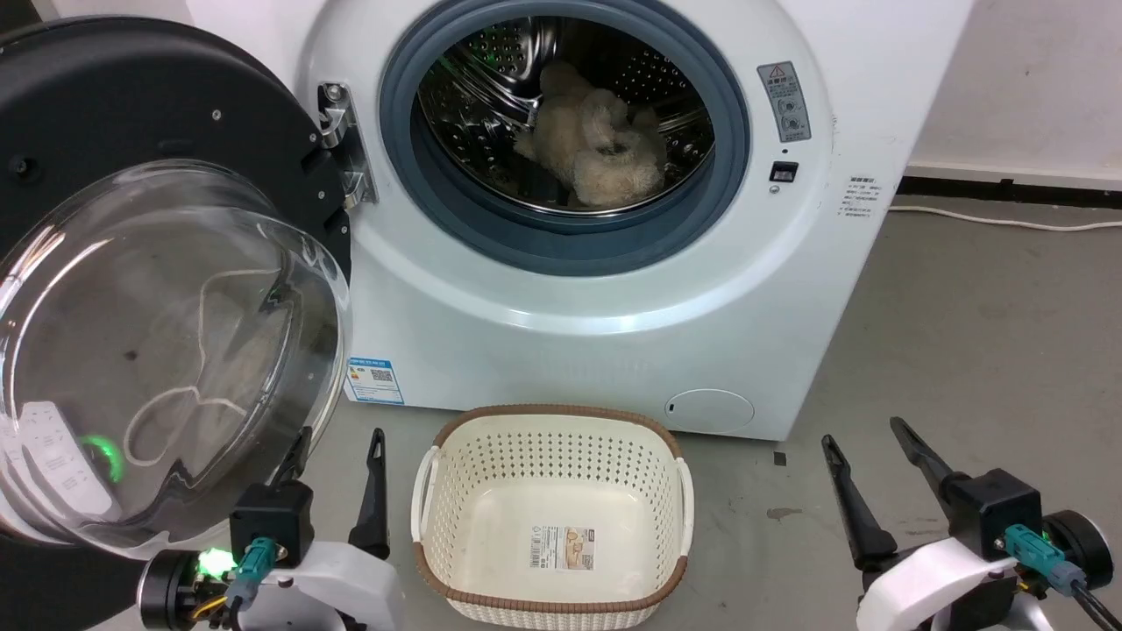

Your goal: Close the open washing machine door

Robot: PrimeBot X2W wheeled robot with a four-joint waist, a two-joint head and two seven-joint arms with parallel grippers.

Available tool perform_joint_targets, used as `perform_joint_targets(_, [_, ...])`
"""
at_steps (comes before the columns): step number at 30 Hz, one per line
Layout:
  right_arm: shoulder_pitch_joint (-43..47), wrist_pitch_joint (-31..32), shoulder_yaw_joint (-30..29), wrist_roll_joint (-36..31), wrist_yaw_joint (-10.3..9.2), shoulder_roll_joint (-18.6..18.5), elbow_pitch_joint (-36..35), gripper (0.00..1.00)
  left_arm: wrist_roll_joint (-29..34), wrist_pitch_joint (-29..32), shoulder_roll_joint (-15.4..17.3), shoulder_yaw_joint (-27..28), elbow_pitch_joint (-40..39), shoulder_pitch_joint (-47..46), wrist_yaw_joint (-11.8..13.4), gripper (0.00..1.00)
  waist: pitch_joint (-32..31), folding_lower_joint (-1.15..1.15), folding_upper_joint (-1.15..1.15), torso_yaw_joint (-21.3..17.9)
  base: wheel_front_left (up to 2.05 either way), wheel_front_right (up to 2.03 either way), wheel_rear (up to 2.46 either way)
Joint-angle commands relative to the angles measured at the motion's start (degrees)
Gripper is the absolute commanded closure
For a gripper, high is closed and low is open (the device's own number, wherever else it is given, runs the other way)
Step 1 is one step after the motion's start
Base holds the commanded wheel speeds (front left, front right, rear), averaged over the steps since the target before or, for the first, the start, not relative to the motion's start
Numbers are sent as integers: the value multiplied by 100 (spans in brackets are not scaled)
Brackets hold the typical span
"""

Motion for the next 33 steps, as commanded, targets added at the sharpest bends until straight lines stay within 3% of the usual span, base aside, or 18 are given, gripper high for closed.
perform_joint_targets(1, [25, -59, -23, 55, 0, -11, -1, 0, 11, -59, 1, -27, -3, -8, 20, 0, 1, 0, 0, 4, 0, 0, 0])
perform_joint_targets(14, [99, -215, -99, 83, 1, -5, 9, 0, 8, -214, 50, -156, -10, 22, 80, 0, -48, 0, 0, 184, 0, 0, 0])
perform_joint_targets(33, [43, -466, 293, 217, 2, -79, 238, 0, 2, -465, 187, -289, -170, 182, 267, 0, -73, 0, 0, 907, 0, 0, 0])
